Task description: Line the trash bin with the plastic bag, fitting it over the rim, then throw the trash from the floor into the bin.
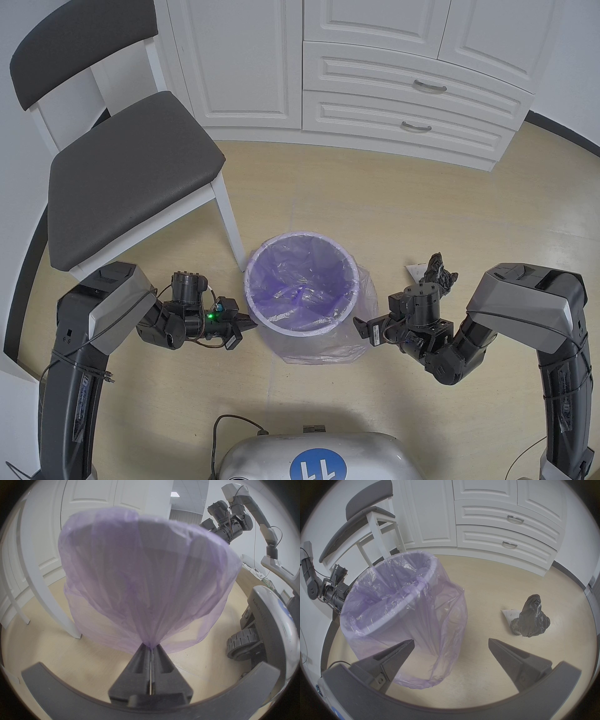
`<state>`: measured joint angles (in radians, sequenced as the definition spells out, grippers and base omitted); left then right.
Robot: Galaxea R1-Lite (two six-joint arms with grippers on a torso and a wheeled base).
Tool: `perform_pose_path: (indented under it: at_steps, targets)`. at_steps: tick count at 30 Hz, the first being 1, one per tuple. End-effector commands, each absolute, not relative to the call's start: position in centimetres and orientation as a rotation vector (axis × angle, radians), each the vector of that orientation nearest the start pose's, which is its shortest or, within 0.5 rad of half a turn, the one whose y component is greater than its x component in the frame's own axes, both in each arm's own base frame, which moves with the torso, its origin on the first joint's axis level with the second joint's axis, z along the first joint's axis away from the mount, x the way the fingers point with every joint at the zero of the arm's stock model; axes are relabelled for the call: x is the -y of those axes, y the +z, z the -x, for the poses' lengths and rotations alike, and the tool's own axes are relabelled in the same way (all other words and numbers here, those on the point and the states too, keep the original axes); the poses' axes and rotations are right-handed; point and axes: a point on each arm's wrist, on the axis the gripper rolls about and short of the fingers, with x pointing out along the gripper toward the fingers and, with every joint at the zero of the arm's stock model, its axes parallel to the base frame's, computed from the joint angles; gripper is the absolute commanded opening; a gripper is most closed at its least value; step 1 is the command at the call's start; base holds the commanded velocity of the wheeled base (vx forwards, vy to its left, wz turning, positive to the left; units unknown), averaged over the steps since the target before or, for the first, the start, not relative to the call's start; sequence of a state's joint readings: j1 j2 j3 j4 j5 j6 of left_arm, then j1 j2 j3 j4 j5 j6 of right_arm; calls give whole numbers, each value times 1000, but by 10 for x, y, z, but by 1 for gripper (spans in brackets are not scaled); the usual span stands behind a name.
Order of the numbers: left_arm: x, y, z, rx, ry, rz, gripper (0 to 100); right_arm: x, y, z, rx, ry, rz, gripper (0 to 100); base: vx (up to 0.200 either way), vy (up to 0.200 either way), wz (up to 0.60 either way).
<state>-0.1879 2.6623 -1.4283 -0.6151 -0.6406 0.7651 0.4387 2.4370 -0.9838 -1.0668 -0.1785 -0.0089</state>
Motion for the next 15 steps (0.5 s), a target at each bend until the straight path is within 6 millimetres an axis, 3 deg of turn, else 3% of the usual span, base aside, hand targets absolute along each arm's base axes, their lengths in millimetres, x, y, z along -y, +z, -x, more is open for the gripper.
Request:
perform_pose_path:
  at_steps: [1,6,8,11,15]
  targets:
    - [98,-60,-464,-285,-982,-554,100,-175,-9,-380,-368,261,127,100,0,0,0]
    - [91,-52,-456,-286,-972,-557,100,-172,-7,-375,-378,259,131,100,0,0,0]
    - [83,-44,-430,-294,-979,-576,100,-170,2,-362,-383,286,177,100,0,0,0]
    - [78,-38,-413,-267,-964,-583,100,-170,2,-354,-391,320,202,100,0,0,0]
    - [67,-27,-386,-218,-938,-568,100,-172,-19,-363,-420,326,207,100,0,0,0]
